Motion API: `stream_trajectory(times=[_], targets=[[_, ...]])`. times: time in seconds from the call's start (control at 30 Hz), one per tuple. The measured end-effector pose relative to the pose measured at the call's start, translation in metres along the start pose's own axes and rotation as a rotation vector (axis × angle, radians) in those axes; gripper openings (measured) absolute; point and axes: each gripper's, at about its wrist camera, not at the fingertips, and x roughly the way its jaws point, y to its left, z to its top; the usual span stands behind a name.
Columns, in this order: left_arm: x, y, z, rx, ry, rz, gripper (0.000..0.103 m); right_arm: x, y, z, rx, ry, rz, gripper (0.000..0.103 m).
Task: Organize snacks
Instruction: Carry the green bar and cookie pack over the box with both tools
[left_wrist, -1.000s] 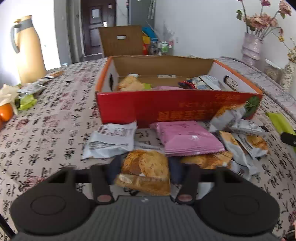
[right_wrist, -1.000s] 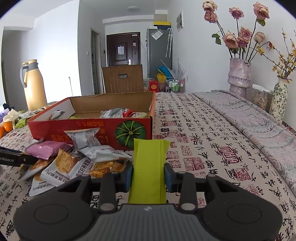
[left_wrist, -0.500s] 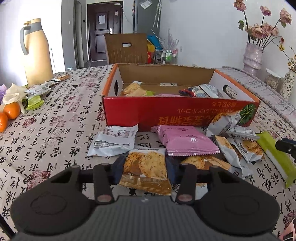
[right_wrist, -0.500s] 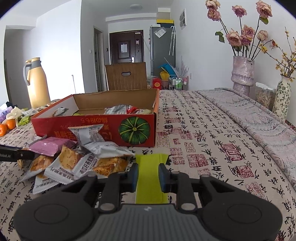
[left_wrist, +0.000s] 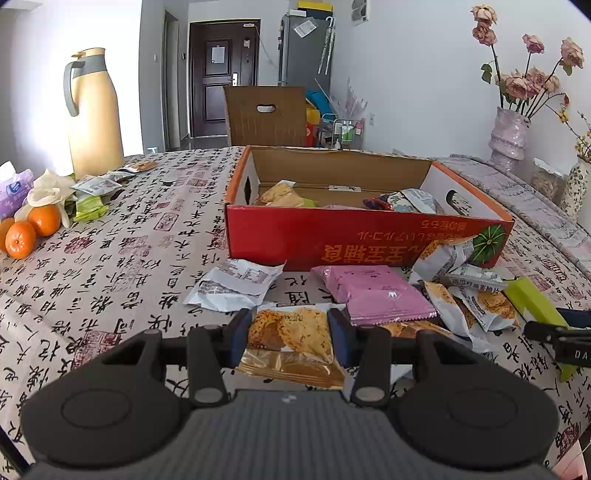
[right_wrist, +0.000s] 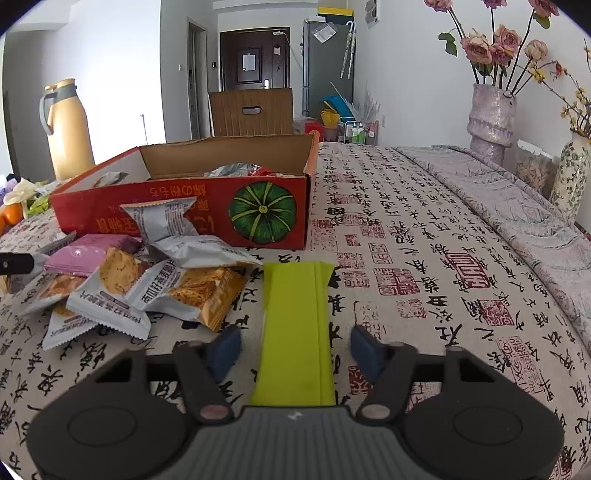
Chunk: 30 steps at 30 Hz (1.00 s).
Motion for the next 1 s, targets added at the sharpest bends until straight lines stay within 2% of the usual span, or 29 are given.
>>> stream_trajectory(times=[0.03,0.1,0.53,1.0], targets=[[-0.001,0.000,0.000,-0.003,-0.001,0.002,0.045,-0.001,0.000,0.000,-0.004,-0.003,0.002,0.036],[-0.003,0.001,0.000,-0.010,-0.007,0.003,0.045,-0.002,-0.001,0.000,-0.002,-0.009,0.009,0.034],[-0.028,-0.005,0.012,-0.006,-0.092,0.003,0.045,-0.025,-0.004,0.011,0.009,-0.122,0.016,0.033],[-0.021,-0.022,0.061,-0.008,-0.200,-0.015,0.045,-0.023,0.009,0.066,-0.018,-0.248,0.057,0.033]])
